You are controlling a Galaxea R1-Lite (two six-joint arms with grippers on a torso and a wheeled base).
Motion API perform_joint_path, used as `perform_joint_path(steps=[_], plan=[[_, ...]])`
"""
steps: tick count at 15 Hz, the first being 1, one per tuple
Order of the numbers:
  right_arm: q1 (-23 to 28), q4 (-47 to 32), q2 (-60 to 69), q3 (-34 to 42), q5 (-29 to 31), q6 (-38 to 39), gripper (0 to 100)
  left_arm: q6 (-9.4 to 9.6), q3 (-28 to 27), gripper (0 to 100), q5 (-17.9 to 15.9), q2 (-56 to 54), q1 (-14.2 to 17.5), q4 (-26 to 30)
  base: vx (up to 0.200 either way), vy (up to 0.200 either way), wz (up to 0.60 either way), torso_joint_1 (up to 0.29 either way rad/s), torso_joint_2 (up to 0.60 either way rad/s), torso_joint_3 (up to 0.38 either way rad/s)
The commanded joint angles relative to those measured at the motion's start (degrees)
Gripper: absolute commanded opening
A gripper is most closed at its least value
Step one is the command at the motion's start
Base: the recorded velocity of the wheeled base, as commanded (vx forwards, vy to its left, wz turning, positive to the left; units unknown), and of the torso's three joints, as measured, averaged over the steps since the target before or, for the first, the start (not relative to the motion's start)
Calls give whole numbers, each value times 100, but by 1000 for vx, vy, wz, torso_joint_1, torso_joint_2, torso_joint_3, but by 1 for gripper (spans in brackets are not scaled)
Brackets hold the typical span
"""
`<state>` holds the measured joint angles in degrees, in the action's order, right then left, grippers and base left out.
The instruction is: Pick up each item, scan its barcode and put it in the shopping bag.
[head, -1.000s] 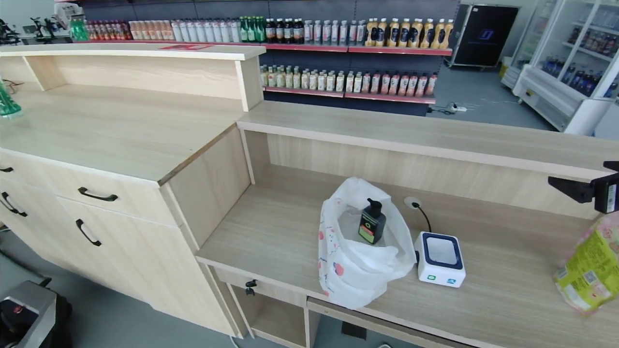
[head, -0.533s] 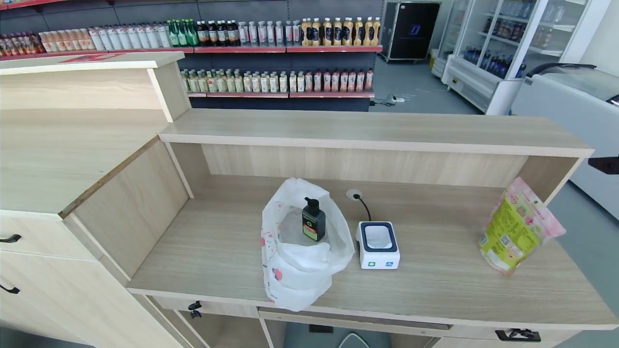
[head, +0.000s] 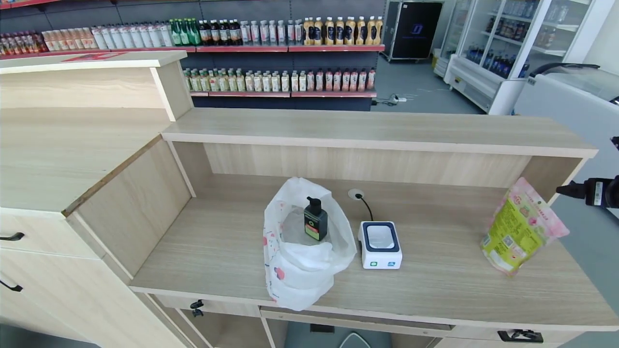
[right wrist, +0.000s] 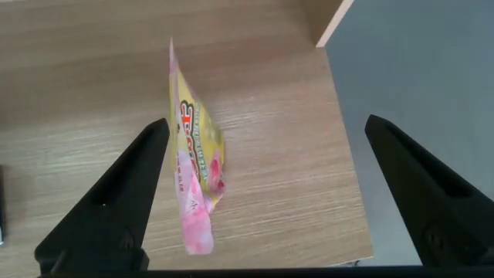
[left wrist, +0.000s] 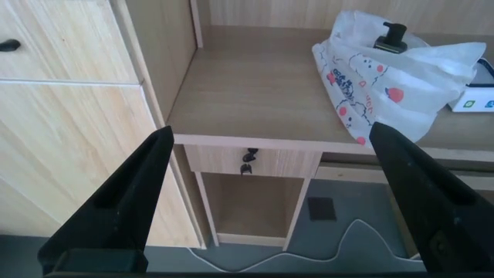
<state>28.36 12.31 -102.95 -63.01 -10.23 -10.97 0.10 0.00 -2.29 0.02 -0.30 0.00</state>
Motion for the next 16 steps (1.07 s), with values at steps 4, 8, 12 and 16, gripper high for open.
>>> perform_joint_path(steps=[4,8,12,16], plan=[[-14,17,-472,-62,-287,42,100,-1,0,100,1,6,-5,0,0,0,0,0,0,0],[-111,245,-779,-53,-665,42,100,-1,0,100,1,6,-5,0,0,0,0,0,0,0],[-436,500,-990,-36,-1007,-1,100,-1,0,100,1,6,-5,0,0,0,0,0,0,0],[-524,632,-1351,140,-1007,-239,100,-1,0,100,1,6,-5,0,0,0,0,0,0,0]])
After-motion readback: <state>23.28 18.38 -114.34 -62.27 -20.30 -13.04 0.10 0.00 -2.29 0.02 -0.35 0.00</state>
